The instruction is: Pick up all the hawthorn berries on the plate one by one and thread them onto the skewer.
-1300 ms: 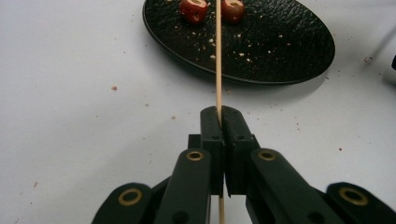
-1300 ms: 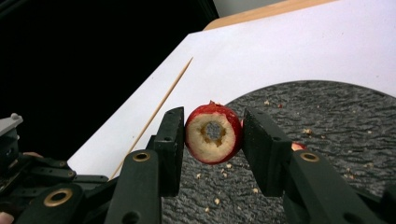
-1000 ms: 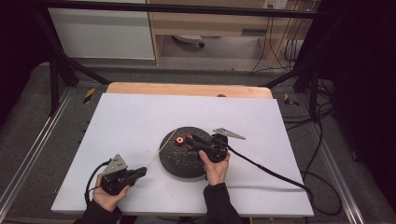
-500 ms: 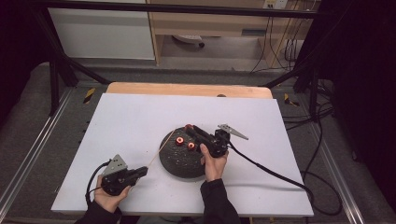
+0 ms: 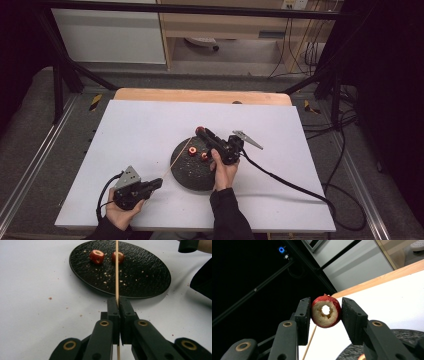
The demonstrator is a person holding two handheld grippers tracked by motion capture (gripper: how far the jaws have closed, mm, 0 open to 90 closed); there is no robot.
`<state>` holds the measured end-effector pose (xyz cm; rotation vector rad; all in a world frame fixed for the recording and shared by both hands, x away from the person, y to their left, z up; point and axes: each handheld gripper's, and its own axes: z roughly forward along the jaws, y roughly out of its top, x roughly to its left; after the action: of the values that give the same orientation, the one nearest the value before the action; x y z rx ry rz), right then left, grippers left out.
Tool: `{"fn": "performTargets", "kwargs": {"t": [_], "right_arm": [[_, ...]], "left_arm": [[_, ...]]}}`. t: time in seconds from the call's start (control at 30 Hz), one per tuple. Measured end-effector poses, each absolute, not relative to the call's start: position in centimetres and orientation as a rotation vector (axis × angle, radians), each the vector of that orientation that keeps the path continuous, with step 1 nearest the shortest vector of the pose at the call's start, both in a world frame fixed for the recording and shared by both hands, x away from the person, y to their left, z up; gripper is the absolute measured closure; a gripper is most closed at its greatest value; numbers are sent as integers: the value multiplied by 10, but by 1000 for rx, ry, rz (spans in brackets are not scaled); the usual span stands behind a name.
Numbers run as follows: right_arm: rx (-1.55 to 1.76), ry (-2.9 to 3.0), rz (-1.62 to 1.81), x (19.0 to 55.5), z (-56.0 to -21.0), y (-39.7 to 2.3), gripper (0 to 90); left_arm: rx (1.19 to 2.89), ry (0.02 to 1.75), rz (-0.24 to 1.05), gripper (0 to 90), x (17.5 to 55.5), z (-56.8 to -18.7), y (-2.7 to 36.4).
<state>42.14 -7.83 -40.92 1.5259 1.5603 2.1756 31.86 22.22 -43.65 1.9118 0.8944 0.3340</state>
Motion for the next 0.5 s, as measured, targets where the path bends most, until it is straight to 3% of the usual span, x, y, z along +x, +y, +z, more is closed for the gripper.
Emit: {"fn": "performTargets", "kwargs": {"t": [0.5], "right_arm": [[1539, 1463, 2232, 421, -412, -76, 605]], "left_arm": [[1890, 898, 320, 880, 317, -438, 214]]}}
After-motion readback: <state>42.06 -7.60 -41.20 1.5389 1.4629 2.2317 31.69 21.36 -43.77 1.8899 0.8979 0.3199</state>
